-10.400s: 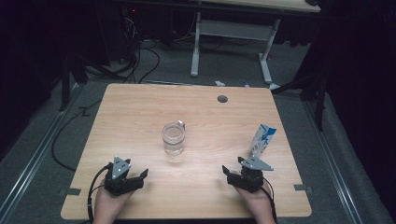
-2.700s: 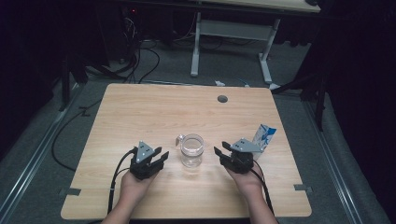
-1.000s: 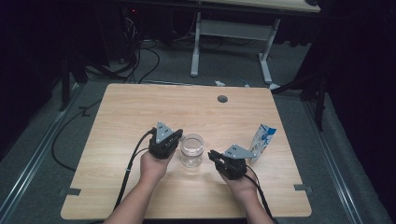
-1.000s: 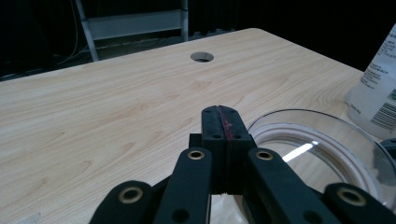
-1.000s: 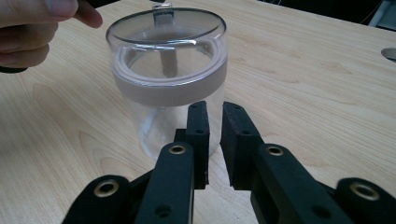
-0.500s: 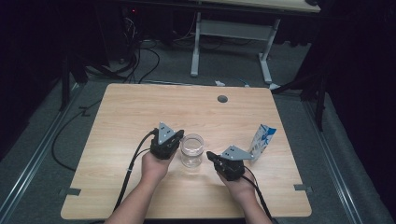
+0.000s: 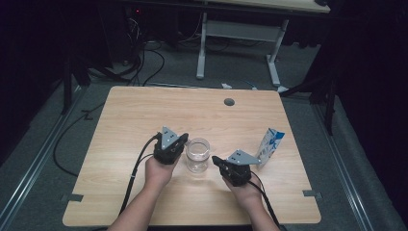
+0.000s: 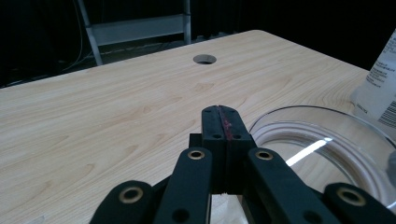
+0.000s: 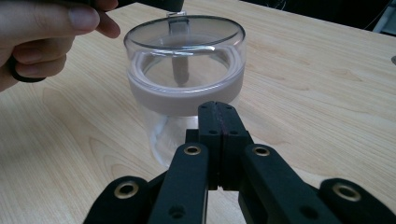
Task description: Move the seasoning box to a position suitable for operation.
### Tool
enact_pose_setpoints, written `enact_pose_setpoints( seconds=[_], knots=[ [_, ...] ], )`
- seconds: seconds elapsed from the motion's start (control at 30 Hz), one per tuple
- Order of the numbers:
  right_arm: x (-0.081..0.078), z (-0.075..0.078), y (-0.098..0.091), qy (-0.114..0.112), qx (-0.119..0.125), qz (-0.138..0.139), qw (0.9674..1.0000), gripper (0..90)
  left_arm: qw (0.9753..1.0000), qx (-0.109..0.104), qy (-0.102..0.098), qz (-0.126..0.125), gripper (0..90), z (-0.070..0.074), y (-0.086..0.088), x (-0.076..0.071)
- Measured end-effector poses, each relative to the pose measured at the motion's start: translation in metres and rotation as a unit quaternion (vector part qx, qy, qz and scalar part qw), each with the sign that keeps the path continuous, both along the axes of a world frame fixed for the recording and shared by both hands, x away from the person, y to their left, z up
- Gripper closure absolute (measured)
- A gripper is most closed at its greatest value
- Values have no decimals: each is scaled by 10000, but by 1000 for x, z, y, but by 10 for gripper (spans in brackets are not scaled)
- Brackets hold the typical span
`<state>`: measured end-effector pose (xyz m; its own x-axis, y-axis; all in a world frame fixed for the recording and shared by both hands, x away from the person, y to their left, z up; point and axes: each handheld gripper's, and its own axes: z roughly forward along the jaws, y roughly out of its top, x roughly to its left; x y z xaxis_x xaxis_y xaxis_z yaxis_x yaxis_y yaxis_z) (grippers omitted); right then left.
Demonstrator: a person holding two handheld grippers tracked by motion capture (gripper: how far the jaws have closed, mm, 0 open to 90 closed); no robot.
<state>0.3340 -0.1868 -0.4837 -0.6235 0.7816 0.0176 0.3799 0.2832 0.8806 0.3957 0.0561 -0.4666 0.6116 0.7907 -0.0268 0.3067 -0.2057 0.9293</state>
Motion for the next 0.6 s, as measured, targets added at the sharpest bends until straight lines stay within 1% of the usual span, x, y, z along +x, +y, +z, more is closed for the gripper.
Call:
enact_pose_setpoints(
  seconds=[0.13,0.3,0.53,0.6],
  knots=[
    [0,0,1,-18,33,3,10000,899,10000,-41,22,4,900,0,1,0],
    [0,1,3,-64,55,23,10000,899,10000,-41,18,0,900,0,1,1],
    [2,2,8,-96,7,45,9999,899,10000,-66,12,-7,900,-1,1,1],
    [3,2,9,-124,-43,27,9999,899,10000,-79,12,-6,900,-1,1,1]
  ],
)
